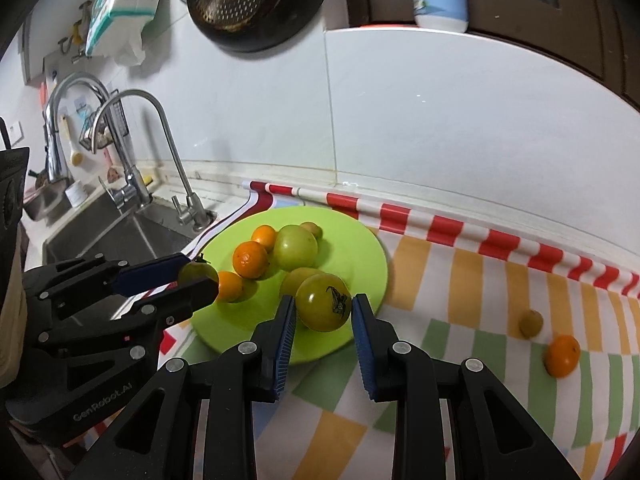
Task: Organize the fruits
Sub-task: 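Carry both small fruits over the green plate and open both tools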
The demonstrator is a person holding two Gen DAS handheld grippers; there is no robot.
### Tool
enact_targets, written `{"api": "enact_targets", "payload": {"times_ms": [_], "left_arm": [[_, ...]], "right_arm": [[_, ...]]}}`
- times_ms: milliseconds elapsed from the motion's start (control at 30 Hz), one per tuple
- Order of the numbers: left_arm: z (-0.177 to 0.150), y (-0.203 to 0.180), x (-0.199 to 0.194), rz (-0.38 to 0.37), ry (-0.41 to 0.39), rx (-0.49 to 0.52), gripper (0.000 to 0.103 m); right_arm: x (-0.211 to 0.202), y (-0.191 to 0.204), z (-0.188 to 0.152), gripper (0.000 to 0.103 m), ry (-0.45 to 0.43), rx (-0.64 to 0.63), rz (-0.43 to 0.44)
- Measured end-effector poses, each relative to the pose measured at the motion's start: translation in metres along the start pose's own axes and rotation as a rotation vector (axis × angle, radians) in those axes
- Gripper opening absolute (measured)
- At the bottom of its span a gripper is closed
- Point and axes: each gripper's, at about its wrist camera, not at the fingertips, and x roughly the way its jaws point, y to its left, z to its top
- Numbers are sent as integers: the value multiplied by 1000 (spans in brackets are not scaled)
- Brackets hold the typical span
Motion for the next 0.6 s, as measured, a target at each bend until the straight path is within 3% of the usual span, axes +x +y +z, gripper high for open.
{"api": "enact_targets", "payload": {"times_ms": [600], "left_arm": [[6, 9, 49, 11, 40, -11, 31]], "right_arm": [[74, -9, 32, 30, 17, 0, 37]]}}
